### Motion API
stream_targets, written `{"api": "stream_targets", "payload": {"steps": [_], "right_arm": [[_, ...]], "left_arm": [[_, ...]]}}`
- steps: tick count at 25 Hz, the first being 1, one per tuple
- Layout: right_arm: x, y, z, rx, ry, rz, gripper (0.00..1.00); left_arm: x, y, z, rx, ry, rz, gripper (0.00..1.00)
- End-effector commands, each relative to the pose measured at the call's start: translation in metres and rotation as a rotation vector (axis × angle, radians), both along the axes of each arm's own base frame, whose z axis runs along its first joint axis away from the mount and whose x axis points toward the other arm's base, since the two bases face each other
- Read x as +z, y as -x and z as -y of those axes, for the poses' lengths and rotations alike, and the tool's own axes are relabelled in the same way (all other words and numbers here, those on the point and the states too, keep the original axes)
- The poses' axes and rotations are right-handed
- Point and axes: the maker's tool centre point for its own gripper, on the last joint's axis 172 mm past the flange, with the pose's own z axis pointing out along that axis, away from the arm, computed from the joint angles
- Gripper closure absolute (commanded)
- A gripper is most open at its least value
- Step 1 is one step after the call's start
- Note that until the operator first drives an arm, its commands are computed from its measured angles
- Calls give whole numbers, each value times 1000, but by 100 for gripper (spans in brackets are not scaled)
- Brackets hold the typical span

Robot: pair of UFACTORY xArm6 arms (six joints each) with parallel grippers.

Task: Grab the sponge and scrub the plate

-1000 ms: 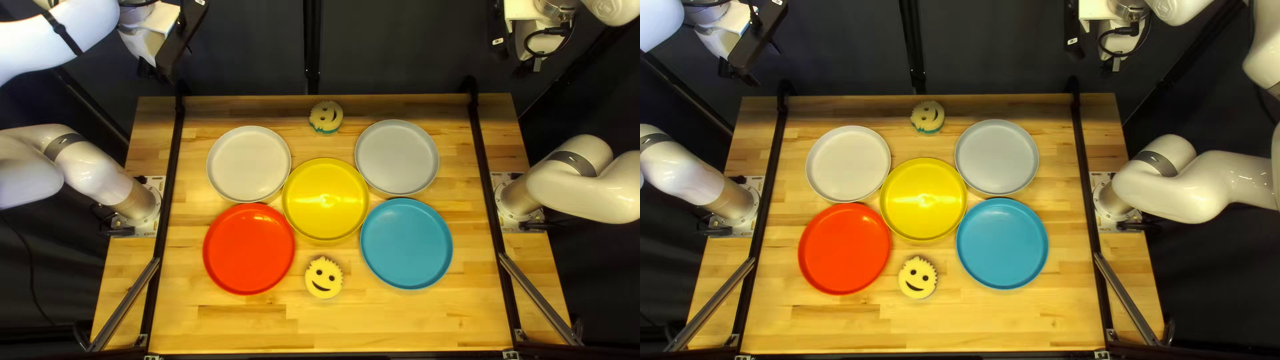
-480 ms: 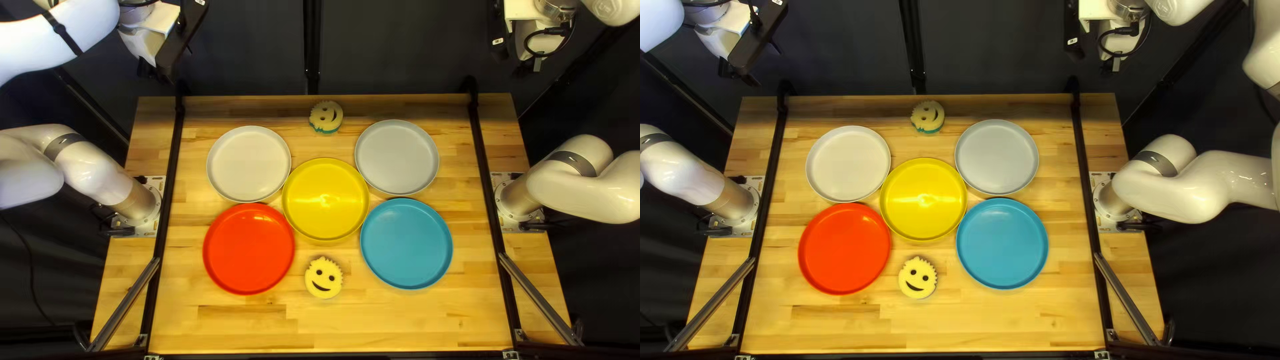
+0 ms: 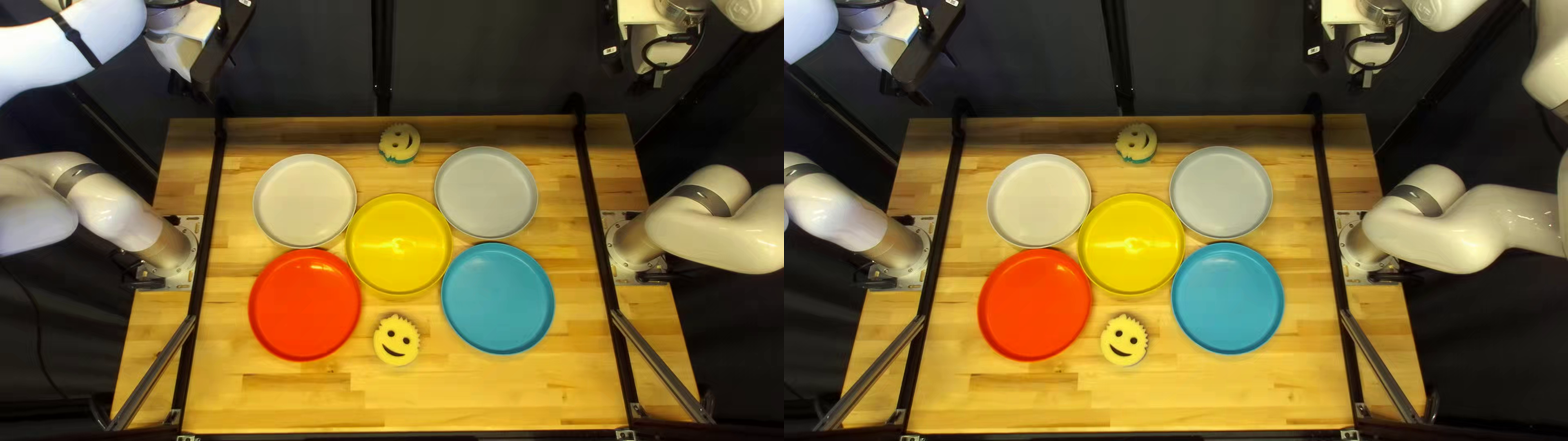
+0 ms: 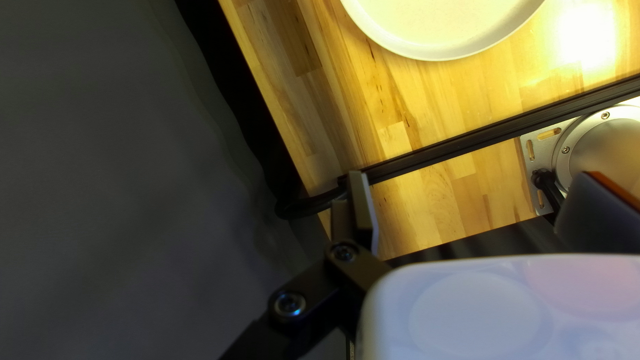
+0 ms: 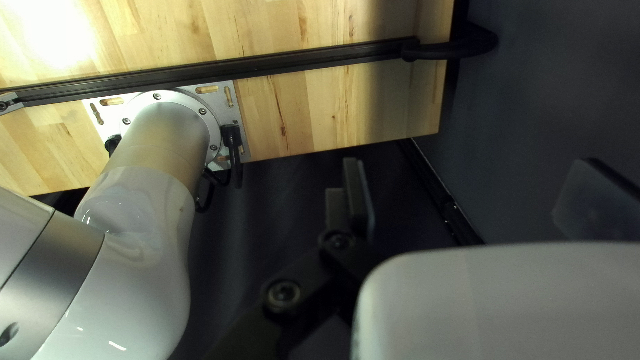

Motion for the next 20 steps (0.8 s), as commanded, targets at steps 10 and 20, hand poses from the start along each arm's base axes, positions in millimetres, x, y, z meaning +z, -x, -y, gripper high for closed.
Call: {"api": "stream_targets", "payload": {"steps": [10, 20], "right_arm": [[-36, -61, -1, -25, -30, 55, 0], [-94, -140, 5, -181, -100, 221, 0]], "left_arm": [[0, 0, 0, 0, 0, 0, 0], [0, 0, 0, 0, 0, 0, 0]]}}
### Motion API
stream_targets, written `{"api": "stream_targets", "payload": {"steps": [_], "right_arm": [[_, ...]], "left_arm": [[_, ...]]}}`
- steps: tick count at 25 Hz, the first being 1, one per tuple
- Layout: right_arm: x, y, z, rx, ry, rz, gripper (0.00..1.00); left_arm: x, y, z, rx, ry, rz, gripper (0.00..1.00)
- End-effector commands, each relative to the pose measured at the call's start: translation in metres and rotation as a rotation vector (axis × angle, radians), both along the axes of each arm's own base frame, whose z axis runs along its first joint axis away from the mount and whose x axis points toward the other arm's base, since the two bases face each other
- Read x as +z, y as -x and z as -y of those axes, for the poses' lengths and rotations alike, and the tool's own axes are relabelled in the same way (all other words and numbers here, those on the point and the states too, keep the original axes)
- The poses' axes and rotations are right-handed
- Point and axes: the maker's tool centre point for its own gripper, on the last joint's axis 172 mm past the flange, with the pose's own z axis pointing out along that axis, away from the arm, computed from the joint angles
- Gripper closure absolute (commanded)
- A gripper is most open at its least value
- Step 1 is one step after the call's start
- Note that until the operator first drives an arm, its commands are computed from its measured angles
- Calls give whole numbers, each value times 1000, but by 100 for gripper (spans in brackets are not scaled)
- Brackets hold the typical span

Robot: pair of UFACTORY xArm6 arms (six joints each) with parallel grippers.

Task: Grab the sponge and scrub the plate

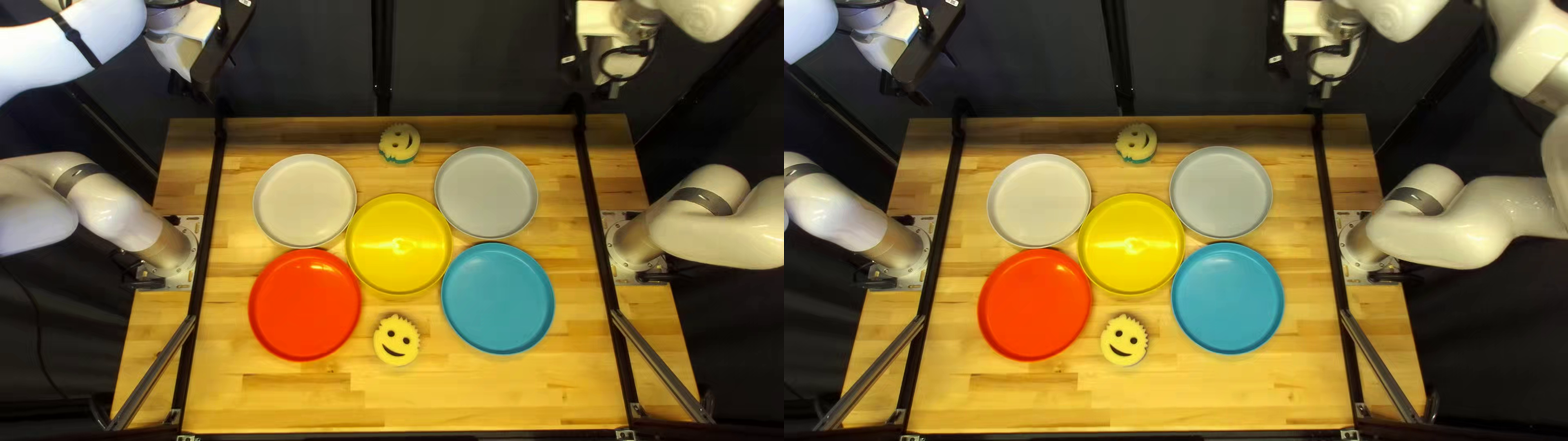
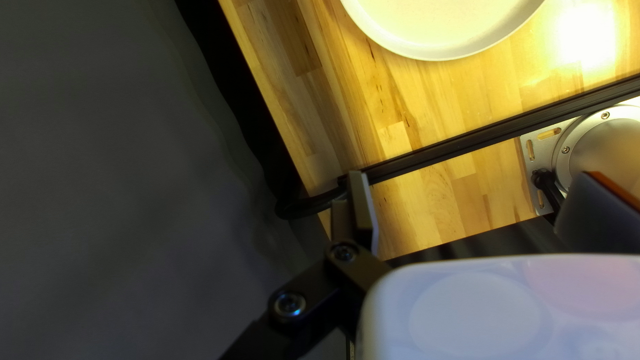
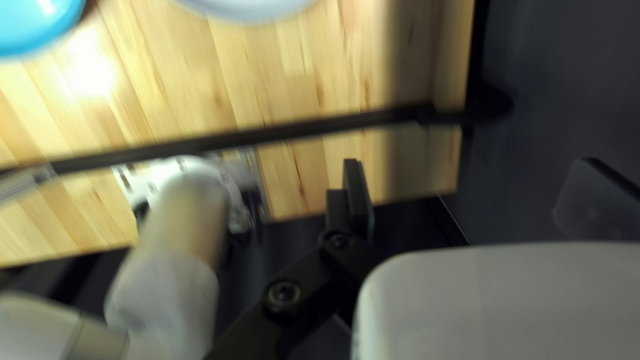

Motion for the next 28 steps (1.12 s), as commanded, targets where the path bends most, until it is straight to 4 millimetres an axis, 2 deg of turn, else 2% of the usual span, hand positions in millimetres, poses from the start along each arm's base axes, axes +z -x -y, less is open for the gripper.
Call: {"api": "stream_targets", "payload": {"steps": [1, 3, 16, 23, 28], "right_arm": [[-23, -30, 5, -92, -37, 68, 0], [-31, -38, 10, -111, -71, 80, 0], [-34, -41, 11, -103, -63, 69, 0], [-64, -116, 40, -129, -40, 85, 0], [-76, -152, 54, -189, -14, 117, 0]], "left_arm": [[0, 0, 0, 0, 0, 0, 0], [0, 0, 0, 0, 0, 0, 0], [0, 0, 0, 0, 0, 0, 0], [0, 0, 0, 0, 0, 0, 0], [0, 0, 0, 0, 0, 0, 0]]}}
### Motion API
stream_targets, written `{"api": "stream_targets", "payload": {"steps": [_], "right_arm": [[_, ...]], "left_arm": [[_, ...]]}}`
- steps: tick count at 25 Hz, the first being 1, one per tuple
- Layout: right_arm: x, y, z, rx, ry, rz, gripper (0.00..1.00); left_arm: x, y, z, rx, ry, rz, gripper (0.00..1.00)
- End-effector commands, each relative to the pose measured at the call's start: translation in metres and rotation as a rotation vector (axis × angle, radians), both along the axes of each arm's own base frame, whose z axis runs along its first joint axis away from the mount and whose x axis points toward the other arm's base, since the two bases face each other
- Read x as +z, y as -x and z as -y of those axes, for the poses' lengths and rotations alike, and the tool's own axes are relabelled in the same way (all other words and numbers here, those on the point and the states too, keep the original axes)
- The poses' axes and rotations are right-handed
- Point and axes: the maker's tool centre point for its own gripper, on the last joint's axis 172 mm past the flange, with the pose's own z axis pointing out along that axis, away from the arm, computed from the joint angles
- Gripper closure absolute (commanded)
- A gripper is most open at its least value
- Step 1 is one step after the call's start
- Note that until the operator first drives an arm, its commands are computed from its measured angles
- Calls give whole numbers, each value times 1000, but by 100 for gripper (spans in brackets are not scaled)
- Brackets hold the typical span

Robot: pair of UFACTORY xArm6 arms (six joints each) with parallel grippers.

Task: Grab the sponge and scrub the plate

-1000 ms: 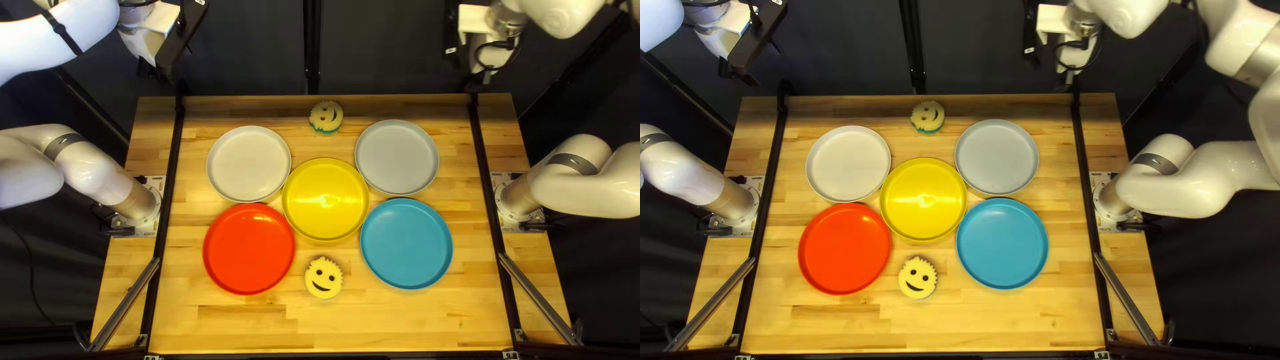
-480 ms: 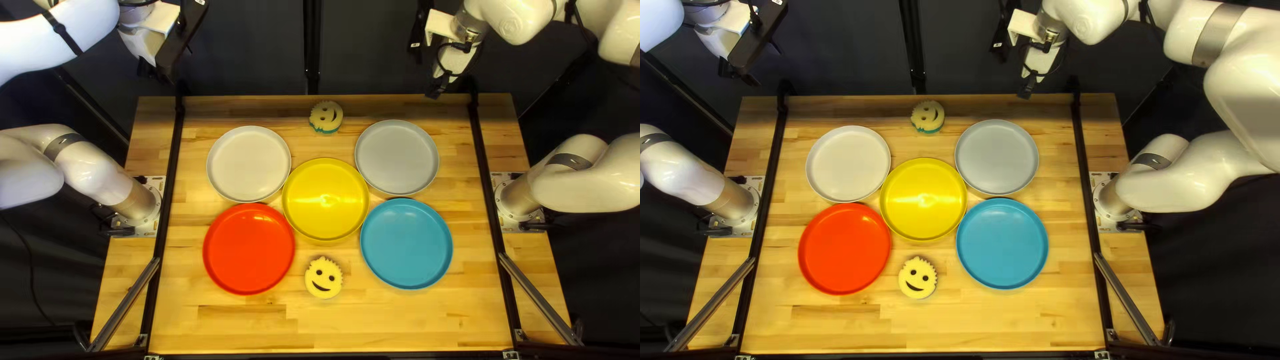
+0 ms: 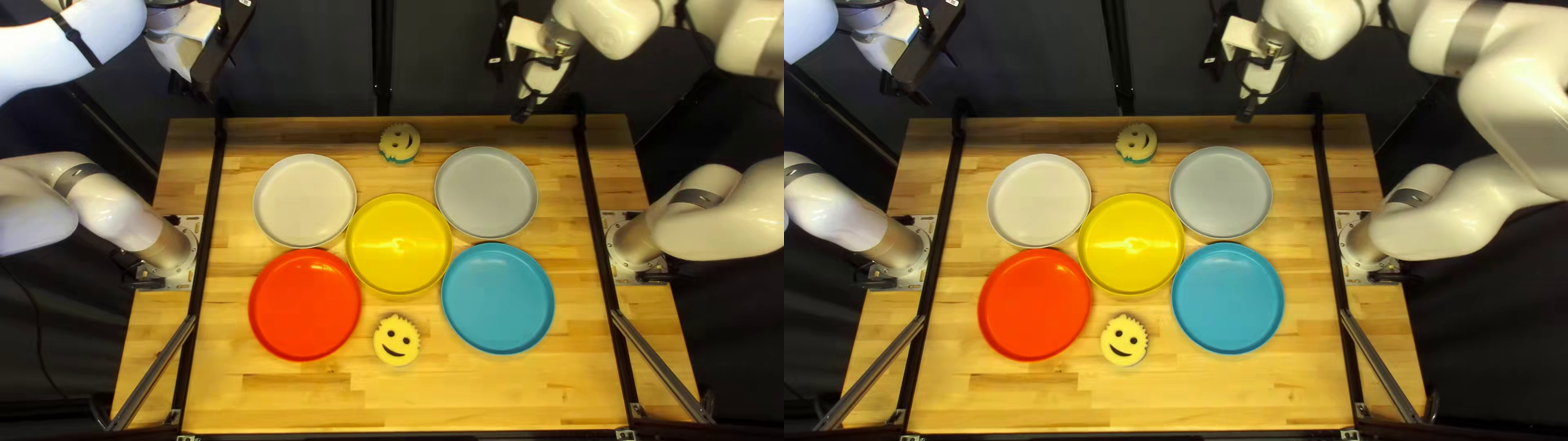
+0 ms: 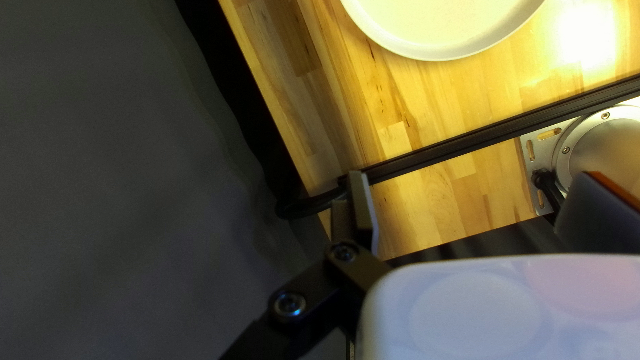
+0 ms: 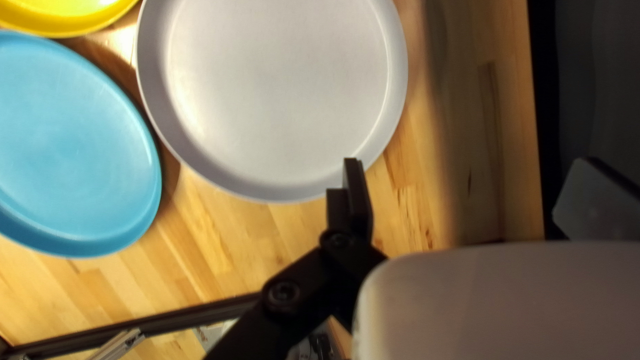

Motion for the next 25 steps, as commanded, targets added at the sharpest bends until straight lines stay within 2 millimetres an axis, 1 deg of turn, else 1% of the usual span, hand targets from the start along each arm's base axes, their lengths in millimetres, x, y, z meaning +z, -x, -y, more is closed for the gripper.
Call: {"api": "stream_targets", "payload": {"steps": [1, 2, 4, 14, 16, 18, 21, 25], "right_arm": [[-11, -35, 13, -49, 26, 28, 0], [-16, -45, 16, -55, 27, 32, 0], [-19, -51, 17, -46, 18, 28, 0], [-19, -51, 17, -46, 18, 28, 0], [-23, -50, 18, -47, 22, 28, 0], [-31, -59, 22, -54, 18, 38, 0], [-45, -78, 25, -63, 4, 58, 0], [-70, -106, 31, -76, -18, 81, 0]], "left_arm": [[0, 0, 0, 0, 0, 0, 0], [0, 0, 0, 0, 0, 0, 0], [0, 0, 0, 0, 0, 0, 0], [0, 0, 0, 0, 0, 0, 0], [0, 0, 0, 0, 0, 0, 0], [0, 0, 0, 0, 0, 0, 0], [0, 0, 0, 0, 0, 0, 0], [0, 0, 0, 0, 0, 0, 0]]}}
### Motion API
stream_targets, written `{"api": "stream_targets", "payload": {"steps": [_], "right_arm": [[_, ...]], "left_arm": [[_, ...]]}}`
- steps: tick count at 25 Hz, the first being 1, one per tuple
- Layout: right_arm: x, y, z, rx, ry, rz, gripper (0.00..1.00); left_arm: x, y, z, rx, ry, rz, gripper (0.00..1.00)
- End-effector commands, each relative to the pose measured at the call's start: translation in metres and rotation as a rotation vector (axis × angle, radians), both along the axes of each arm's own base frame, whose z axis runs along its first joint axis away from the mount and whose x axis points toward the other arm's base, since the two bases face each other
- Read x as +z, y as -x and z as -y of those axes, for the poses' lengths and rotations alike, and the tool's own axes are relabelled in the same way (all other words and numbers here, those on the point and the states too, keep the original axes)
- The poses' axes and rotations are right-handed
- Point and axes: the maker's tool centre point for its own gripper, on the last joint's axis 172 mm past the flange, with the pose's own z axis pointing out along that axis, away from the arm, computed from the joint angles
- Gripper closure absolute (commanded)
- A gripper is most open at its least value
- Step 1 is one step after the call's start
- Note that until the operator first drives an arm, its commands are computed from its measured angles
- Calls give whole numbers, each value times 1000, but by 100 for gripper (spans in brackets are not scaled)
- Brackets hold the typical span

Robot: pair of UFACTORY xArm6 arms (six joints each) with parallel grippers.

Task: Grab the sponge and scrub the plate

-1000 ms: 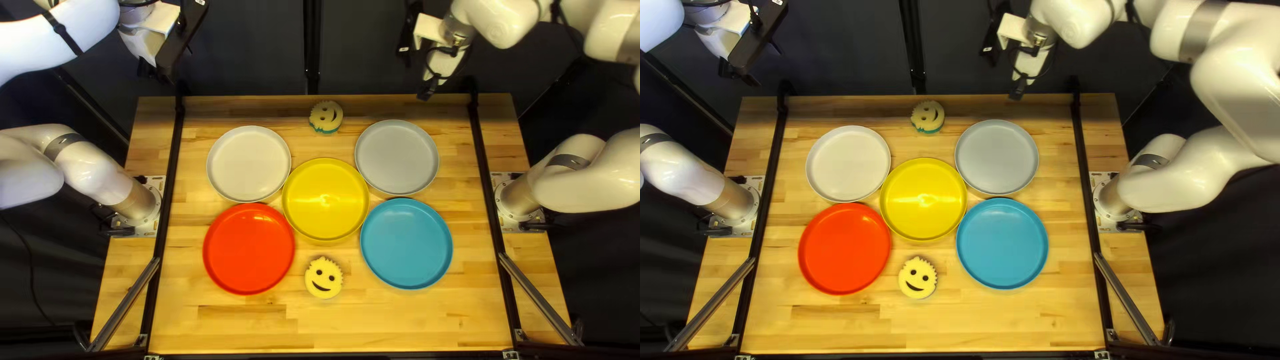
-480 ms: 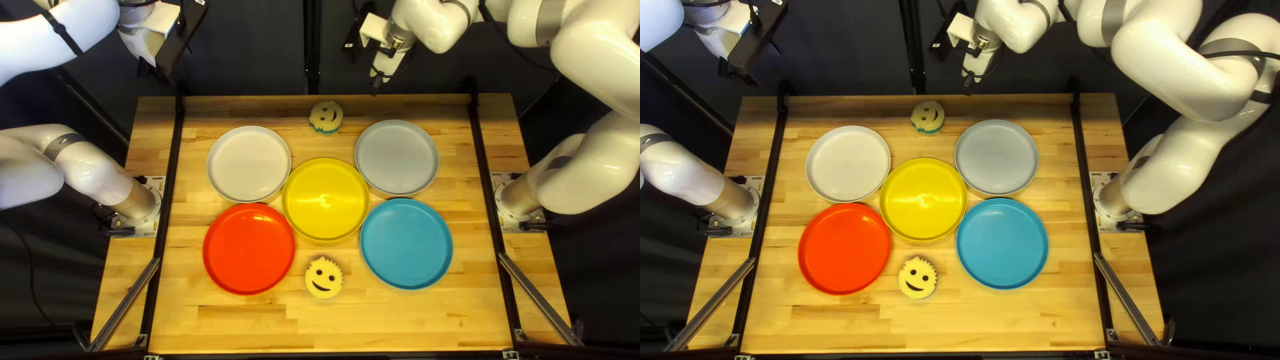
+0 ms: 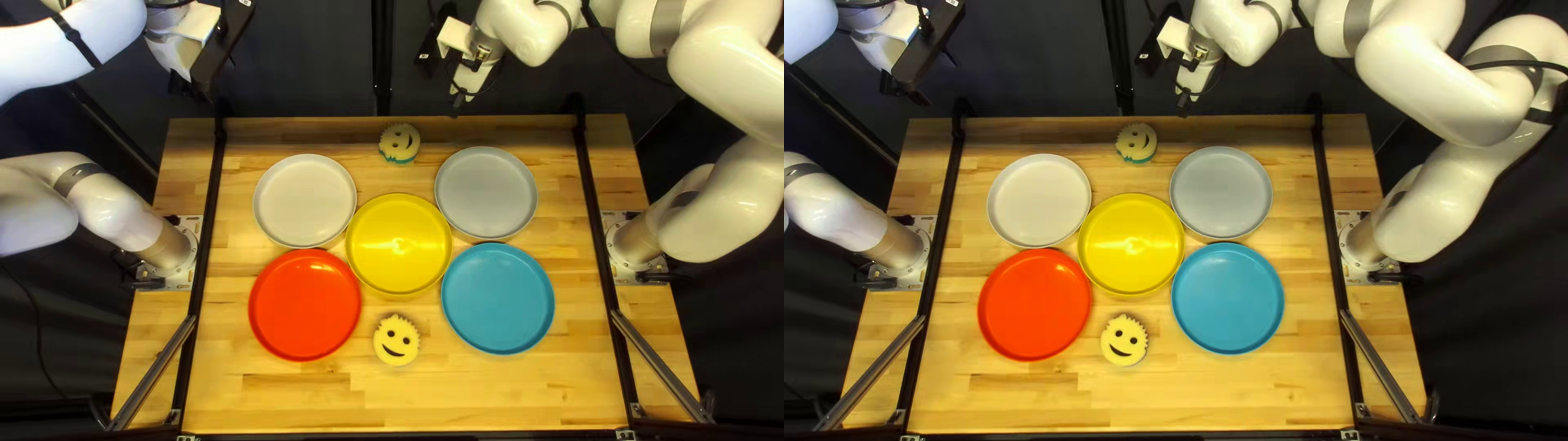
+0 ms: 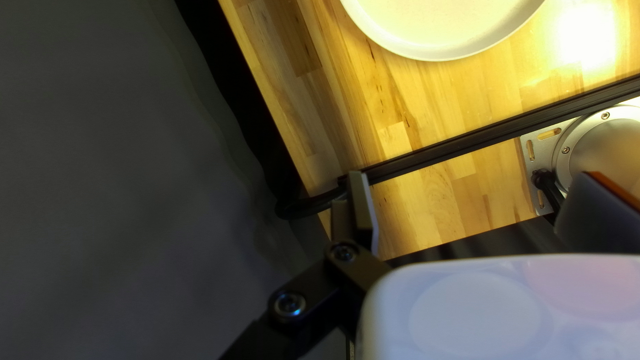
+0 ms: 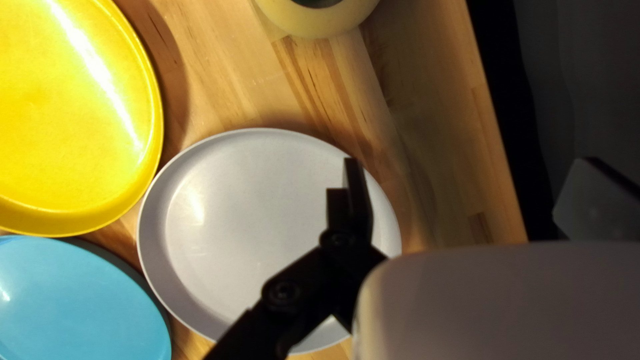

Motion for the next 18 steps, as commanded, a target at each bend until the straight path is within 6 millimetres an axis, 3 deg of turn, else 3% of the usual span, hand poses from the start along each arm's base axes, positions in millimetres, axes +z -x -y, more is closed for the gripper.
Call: {"api": "stream_targets", "payload": {"steps": [1, 9, 18], "right_arm": [[-23, -29, 8, -7, -17, 26, 0], [-59, -67, 1, 31, -48, 25, 0], [-82, -71, 5, 57, -77, 15, 0]], "left_arm": [[0, 0, 0, 0, 0, 0, 0], [0, 0, 0, 0, 0, 0, 0], [0, 0, 0, 0, 0, 0, 0]]}}
